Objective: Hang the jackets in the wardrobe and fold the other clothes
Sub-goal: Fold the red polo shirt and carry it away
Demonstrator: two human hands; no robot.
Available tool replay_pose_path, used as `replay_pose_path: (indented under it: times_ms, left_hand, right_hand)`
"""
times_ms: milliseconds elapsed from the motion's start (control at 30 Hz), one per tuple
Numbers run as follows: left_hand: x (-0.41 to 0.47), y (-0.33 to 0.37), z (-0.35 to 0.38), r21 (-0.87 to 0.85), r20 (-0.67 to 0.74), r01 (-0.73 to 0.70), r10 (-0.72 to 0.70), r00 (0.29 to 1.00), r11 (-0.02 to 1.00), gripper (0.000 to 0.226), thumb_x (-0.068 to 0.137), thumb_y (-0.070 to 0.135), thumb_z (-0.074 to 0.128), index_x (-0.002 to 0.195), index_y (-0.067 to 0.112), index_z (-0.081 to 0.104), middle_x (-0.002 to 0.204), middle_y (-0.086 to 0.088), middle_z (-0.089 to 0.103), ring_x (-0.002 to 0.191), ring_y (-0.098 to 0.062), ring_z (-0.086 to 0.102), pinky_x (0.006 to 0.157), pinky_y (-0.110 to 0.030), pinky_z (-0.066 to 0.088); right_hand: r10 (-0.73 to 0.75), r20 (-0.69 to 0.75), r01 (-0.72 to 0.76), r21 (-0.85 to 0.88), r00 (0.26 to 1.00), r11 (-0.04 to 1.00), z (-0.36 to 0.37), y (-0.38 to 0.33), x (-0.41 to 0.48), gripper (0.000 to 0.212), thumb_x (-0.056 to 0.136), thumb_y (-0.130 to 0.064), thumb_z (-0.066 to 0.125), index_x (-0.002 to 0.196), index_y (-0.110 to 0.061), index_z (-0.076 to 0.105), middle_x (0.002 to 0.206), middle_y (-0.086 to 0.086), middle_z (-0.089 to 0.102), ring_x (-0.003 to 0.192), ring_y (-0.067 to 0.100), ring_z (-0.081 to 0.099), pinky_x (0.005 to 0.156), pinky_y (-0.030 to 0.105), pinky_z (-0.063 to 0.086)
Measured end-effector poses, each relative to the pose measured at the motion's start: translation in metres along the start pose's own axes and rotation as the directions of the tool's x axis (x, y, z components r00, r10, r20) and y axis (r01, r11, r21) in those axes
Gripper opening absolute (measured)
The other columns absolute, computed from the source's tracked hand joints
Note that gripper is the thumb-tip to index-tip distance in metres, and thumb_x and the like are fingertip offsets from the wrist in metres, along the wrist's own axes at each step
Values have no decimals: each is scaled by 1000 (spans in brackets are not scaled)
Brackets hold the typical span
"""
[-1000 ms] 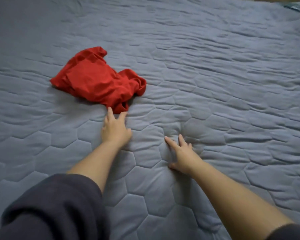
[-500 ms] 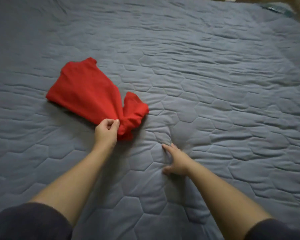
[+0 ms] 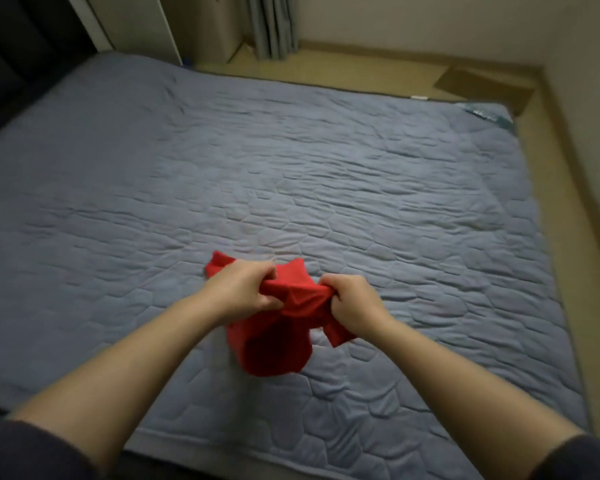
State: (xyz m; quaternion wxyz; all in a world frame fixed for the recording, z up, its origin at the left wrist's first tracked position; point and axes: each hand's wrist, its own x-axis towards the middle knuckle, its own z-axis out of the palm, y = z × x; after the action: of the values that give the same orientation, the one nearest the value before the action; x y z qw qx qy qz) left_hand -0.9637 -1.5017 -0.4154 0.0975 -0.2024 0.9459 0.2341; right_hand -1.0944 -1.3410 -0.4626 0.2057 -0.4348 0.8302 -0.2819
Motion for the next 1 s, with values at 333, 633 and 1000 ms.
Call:
replay_pose_path:
  times_ms: [333,633,1000]
  left_hand:
    - [-92,181,-165,355,-420,75,87,903,932,15,81,14,58,84,20,45,95,-10,63,90,-34,60,60,-32,32]
    - [-154,294,-238,-442,-463,-46,-184,867,896,12,92,6,50,102,8,56,95,-11,61,88,-23,56,77,-32,44]
    - [-204,290,-261,344,-145,-182,244,959,921,14,79,30,65,87,34,54,73,16,54,71,-9,55,56,-23,45]
  right_hand:
    - [-191,52,197,-354,980,914,-315,-111,-88,27,72,4,43,72,-13,64,80,15,66,83,33,59,65,33,45]
    - [-146,-42,136,-187,988,973,-433,-161,-175,39,81,-1,46,110,-18,66,103,6,68,90,19,62,74,25,48]
    - [-91,-331,105,23,939,994,-439,-182,-219,32,81,2,43,56,-17,43,59,-1,46,63,17,41,53,24,30]
